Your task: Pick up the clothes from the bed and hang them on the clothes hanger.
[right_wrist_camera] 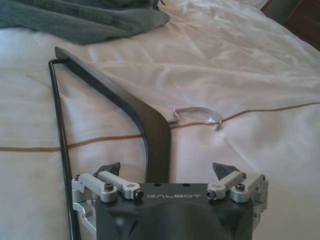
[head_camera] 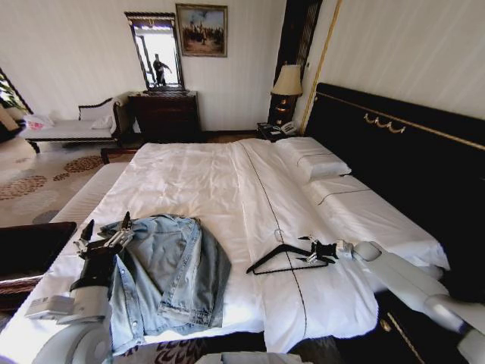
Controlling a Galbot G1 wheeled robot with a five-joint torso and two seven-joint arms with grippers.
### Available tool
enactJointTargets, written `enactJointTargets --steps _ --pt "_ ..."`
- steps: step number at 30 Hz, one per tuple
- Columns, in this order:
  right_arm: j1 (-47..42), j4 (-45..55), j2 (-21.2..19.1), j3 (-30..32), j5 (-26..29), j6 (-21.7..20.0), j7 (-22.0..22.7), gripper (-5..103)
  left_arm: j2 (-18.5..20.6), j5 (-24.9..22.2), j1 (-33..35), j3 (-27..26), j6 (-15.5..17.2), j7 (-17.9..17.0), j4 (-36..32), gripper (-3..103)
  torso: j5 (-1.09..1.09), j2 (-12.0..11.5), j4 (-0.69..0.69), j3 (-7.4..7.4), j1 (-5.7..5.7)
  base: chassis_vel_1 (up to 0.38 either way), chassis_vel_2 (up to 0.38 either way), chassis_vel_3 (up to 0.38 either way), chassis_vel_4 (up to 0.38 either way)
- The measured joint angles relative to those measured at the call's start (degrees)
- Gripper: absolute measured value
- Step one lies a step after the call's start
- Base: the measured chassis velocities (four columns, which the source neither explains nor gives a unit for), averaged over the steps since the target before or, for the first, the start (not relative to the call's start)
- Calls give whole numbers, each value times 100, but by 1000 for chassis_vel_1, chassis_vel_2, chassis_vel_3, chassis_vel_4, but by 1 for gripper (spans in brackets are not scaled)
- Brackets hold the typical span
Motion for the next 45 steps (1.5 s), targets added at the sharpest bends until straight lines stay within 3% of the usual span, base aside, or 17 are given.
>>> enactJointTargets --steps 9,11,13,15,17,20,23,26,30,38,45 --pt "183 -472 253 15 -211 93 -70 101 12 41 -94 46 9 -6 106 100 0 0 1 0 0 0 0 0 0" --pt "208 -525 273 11 -216 96 -98 91 29 33 -117 42 15 -7 125 100 0 0 1 0 0 0 0 0 0" --pt "216 -543 279 10 -212 96 -108 91 34 31 -126 42 18 -8 133 100 0 0 1 0 0 0 0 0 0" --pt "233 -581 295 1 -203 97 -135 75 43 27 -140 41 22 -9 149 100 0 0 0 0 0 0 0 0 0" --pt "236 -585 297 -3 -197 99 -141 75 45 27 -144 42 23 -9 152 100 1 0 1 0 0 0 0 0 0" --pt "245 -582 297 -14 -166 121 -193 59 67 23 -164 43 24 -10 175 100 1 0 1 0 0 0 0 0 0" --pt "249 -554 285 -22 -134 138 -230 53 83 17 -176 43 24 -11 184 100 1 0 1 0 0 0 0 0 0" --pt "253 -483 248 -32 -76 160 -279 37 103 11 -189 43 24 -12 192 100 1 0 1 0 0 0 0 0 0" --pt "252 -372 188 -33 -18 167 -299 26 120 9 -194 48 26 -13 196 100 1 0 1 0 0 0 0 0 0" --pt "190 127 15 0 422 162 -281 22 148 10 -211 69 34 -17 220 100 0 0 1 0 0 0 0 0 0" --pt "183 1362 -188 -335 1191 -130 262 22 133 84 -180 100 35 -20 275 100 -1 0 1 0 0 0 0 0 0"
